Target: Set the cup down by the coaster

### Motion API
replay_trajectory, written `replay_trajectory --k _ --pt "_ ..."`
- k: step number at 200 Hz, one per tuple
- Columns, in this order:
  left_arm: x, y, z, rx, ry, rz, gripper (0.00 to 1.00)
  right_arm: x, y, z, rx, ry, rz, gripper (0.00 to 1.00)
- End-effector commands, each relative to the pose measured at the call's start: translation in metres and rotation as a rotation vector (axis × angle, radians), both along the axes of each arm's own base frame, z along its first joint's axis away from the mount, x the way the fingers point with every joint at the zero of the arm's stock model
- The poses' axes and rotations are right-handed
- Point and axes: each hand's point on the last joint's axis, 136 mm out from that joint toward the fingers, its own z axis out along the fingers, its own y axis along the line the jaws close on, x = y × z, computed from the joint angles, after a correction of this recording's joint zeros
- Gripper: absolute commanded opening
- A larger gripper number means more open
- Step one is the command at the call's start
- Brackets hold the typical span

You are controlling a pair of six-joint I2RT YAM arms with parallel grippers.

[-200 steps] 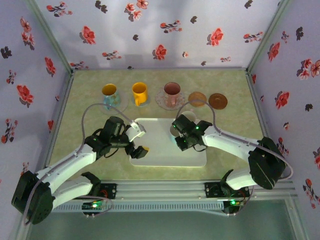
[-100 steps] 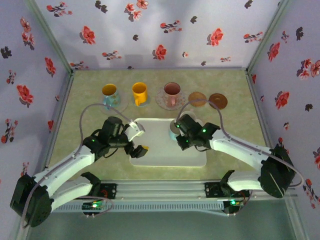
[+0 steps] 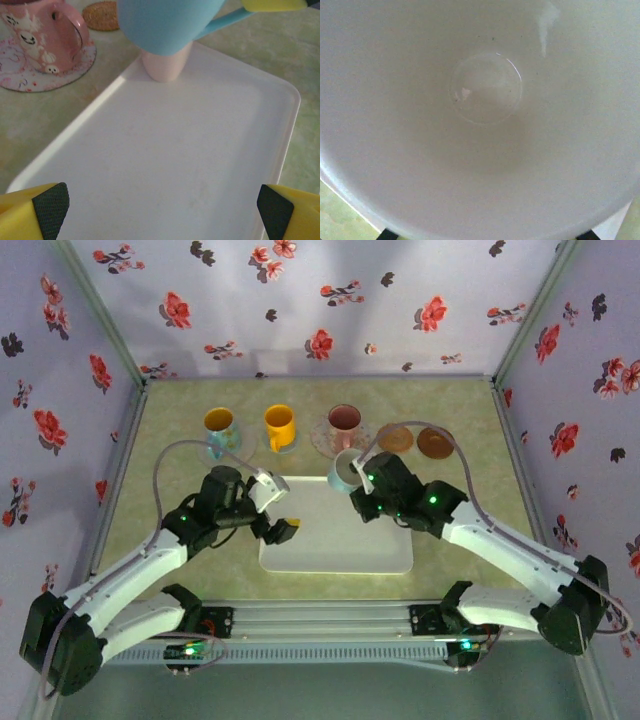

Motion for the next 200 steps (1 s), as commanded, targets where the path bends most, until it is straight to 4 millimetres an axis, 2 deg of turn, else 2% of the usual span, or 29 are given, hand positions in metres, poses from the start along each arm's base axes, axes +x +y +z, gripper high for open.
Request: replay_trajectory --k 1,37,74,119,162,200 --pt "0.014 -0.011 0.025 -0.055 -0.062 0.011 1.00 0.024 -0.002 0.056 0.074 -0.162 -0.031 0.00" --pt "0.028 -0.020 0.035 -0.062 -0.103 0.008 1.00 0.043 -0.017 0.073 0.105 -0.174 -0.099 0.00" --pt "0.041 -0.032 0.041 -0.066 -0.129 -0.017 1.00 0.061 -0.032 0.071 0.059 -0.141 -0.160 0.00" --pt "0.059 -0.045 0.049 -0.099 -0.139 -0.029 1.00 0.087 -0.042 0.081 0.015 -0.129 -0.223 0.00" --pt "0.073 -0.056 0.049 -0.089 -0.133 -0.050 1.00 0.112 -0.056 0.070 -0.009 -0.084 -0.303 0.00" --pt "0.085 -0.065 0.050 -0.112 -0.145 -0.054 1.00 0.130 -0.078 0.056 -0.010 -0.041 -0.397 0.00"
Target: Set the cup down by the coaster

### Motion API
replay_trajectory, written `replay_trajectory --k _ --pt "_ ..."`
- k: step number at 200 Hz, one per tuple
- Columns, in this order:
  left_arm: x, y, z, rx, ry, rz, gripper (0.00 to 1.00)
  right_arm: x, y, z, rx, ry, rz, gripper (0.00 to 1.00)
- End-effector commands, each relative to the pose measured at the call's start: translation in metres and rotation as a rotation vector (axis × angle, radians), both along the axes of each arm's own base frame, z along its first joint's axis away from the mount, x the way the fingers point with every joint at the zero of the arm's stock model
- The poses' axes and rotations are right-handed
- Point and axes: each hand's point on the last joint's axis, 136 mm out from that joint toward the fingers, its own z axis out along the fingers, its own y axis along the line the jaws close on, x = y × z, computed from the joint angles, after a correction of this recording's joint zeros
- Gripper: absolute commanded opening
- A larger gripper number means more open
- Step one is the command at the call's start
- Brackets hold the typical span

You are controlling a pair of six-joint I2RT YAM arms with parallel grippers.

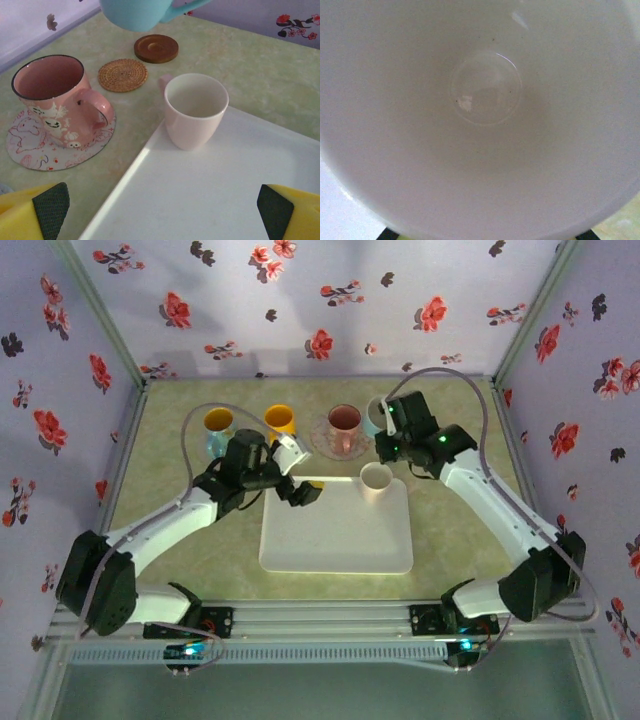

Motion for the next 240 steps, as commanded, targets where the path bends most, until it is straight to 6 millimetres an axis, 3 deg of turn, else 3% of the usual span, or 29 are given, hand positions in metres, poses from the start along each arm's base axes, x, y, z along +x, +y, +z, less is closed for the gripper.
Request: replay_trajectory --k 1,45,150,240 --pt "0.012 -0.009 0.017 -0.044 -0.065 -0.024 1.00 0.022 -0.010 0.023 0.041 -0.071 -0.076 0.00" --pt "0.026 -0.019 0.013 -0.054 -0.048 -0.051 1.00 0.042 -0.031 0.000 -0.003 0.025 -0.145 0.00" --pt "0.043 -0.024 -0.004 -0.056 -0.001 -0.062 1.00 0.089 -0.049 -0.073 -0.078 0.197 -0.238 0.00" --pt "0.049 -0.022 -0.014 -0.046 0.029 -0.060 1.00 0.126 -0.055 -0.107 -0.178 0.258 -0.250 0.00"
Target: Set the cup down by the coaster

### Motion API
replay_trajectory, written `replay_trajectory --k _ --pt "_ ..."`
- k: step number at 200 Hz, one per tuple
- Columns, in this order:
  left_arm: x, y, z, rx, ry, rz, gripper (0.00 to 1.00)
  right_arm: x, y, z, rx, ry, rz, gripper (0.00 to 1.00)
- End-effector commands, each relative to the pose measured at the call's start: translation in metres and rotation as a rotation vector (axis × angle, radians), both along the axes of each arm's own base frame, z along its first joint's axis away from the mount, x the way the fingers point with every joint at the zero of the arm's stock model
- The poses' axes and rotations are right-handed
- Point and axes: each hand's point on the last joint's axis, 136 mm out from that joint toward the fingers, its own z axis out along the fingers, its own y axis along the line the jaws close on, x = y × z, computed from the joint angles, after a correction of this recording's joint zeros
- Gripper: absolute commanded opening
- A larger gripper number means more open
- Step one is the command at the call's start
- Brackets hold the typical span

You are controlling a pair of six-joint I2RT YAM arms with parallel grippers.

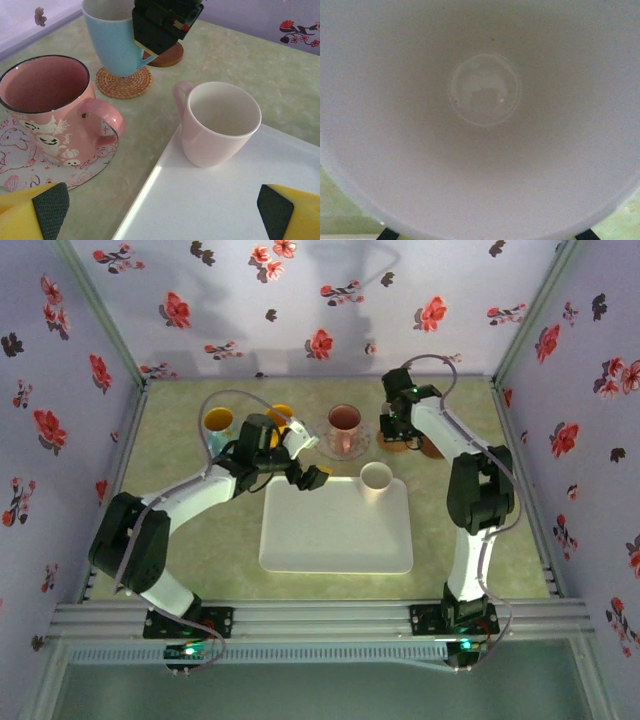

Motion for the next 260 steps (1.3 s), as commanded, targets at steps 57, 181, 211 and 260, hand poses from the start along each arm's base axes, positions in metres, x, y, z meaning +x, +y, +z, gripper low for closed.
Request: replay_trajectory --k 57,181,211,260 --pt "0.008 -0.002 0.006 -0.007 -0.025 -0.023 1.00 0.024 -0.014 -0.005 -0.063 -0.019 -0.031 0.00" --pt "0.007 0.002 0.004 0.014 -0.018 -0.027 1.00 0.018 -0.014 -0.021 -0.034 0.024 -0.061 0.18" --pt "0.006 0.002 0.006 0.012 -0.016 -0.026 1.00 0.016 -0.014 -0.022 -0.030 0.031 -0.064 0.21" --pt "0.004 0.003 0.007 0.016 -0.021 -0.029 1.00 0.013 -0.014 -0.017 -0.015 0.021 -0.072 0.26"
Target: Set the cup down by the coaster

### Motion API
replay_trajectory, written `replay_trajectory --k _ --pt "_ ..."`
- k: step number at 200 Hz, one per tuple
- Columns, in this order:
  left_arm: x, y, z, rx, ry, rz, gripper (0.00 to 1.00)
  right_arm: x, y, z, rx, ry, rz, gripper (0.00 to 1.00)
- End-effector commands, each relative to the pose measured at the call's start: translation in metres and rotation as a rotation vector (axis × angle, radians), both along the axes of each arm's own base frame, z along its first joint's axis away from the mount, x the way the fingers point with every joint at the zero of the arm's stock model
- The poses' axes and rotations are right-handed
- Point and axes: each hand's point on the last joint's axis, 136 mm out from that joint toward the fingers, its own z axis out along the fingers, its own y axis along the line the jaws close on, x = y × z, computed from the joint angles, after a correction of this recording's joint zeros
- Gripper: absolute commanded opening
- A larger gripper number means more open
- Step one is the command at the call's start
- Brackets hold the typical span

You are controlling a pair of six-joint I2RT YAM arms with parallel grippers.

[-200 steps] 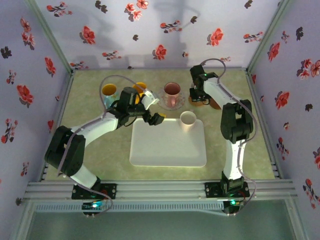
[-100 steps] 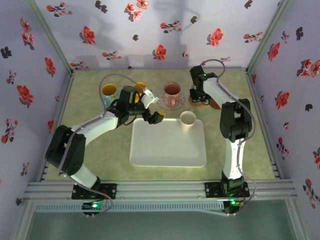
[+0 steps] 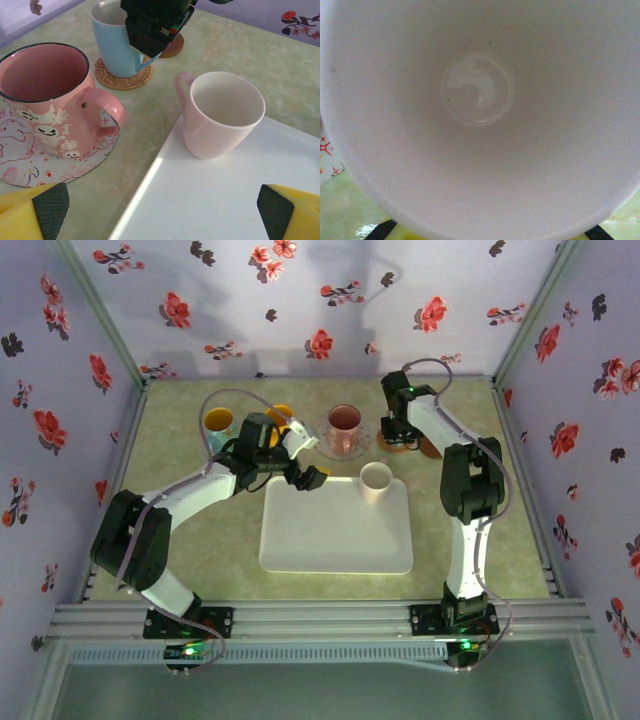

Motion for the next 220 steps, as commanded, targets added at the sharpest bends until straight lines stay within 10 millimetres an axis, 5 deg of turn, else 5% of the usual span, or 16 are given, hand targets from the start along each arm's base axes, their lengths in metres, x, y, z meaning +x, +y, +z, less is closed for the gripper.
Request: replay_trajectory --k 1,69,220 --pt "0.003 0.000 0.014 -0.013 -0.042 -0.023 1.00 0.004 -0.002 0.013 0.017 -0.041 -0.024 0.27" --pt "-0.001 0.001 0.016 -0.015 -0.035 -0.021 1.00 -0.004 -0.004 0.024 0.027 -0.066 -0.035 0.36" --pt "-0.015 0.013 0.037 -0.044 -0.075 0.004 1.00 -0.040 0.000 0.091 0.090 -0.180 0.002 0.66"
